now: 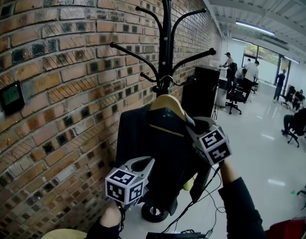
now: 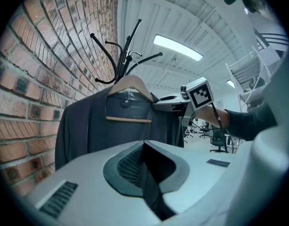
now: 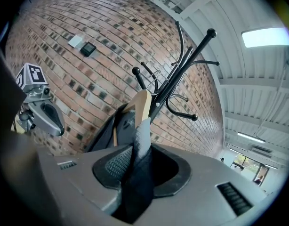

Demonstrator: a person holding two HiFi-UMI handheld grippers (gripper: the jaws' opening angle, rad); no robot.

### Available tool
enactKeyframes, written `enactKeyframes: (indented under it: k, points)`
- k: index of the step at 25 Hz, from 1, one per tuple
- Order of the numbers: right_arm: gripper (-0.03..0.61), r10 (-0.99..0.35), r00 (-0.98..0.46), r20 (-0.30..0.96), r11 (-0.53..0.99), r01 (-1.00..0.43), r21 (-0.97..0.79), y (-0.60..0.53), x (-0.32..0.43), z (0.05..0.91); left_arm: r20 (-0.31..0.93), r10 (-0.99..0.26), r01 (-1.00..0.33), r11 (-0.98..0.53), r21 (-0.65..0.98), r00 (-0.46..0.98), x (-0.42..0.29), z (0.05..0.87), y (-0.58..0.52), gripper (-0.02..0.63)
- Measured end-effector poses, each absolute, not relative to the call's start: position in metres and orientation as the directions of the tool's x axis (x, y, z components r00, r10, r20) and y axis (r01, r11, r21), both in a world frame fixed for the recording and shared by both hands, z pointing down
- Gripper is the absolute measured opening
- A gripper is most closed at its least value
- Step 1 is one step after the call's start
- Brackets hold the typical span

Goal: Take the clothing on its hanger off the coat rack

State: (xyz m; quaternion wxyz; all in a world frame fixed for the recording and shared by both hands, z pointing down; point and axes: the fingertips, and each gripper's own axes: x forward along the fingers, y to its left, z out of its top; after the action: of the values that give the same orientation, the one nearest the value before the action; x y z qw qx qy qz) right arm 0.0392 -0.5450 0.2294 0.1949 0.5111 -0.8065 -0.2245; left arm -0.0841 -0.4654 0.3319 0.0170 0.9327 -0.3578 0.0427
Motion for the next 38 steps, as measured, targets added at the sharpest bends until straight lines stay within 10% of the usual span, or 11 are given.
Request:
enactKeyframes:
  k: [16,38]
  points:
    - [0.084,-0.844,-0.53,0.082,0.472,-0.662,0.582,-0.483,0.103,0.222,0.075,-0.758,-0.758,-0.651,-0.04,0.648,-0.02,0.313,-0.43,-0.009]
    - [0.083,-0.474,-0.867,0.155,0.714,-0.275,0.644,-0.386,0.11,0.246,0.094,-0.994,-0.994,-0.069,-0.086,0.061,-0.018,0.295,-0.263,-0.009]
